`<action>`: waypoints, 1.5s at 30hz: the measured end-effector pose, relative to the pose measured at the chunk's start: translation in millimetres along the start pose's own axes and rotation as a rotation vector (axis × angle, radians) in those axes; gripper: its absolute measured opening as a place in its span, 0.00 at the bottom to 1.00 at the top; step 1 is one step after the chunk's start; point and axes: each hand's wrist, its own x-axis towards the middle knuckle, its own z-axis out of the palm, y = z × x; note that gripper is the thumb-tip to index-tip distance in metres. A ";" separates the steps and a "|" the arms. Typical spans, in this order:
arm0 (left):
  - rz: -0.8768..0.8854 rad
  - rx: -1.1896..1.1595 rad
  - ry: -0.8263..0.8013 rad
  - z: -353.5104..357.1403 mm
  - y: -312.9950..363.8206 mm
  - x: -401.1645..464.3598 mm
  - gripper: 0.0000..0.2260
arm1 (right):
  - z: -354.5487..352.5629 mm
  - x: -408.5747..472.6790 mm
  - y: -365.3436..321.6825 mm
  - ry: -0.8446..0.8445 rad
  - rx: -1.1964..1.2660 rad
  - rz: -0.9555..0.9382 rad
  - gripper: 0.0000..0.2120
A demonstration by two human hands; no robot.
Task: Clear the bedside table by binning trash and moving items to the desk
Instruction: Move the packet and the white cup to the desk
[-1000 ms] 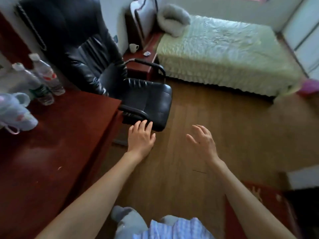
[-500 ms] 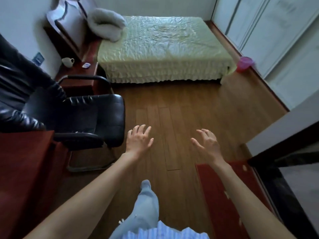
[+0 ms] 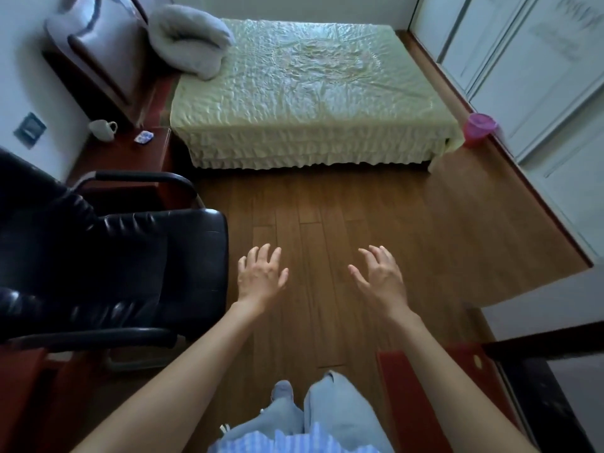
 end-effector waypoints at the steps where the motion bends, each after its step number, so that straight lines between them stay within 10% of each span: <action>1: -0.002 -0.001 -0.002 0.3 -1.4 12.3 0.23 | 2.2 13.8 -4.2 -0.008 0.004 -0.005 0.24; 22: -0.513 -0.052 0.113 -47.4 -38.8 335.7 0.24 | 10.1 446.5 -84.2 -0.212 -0.120 -0.463 0.24; 45: -0.878 -0.065 0.157 -83.9 -281.8 570.1 0.22 | 148.4 758.7 -342.4 -0.427 -0.145 -0.793 0.24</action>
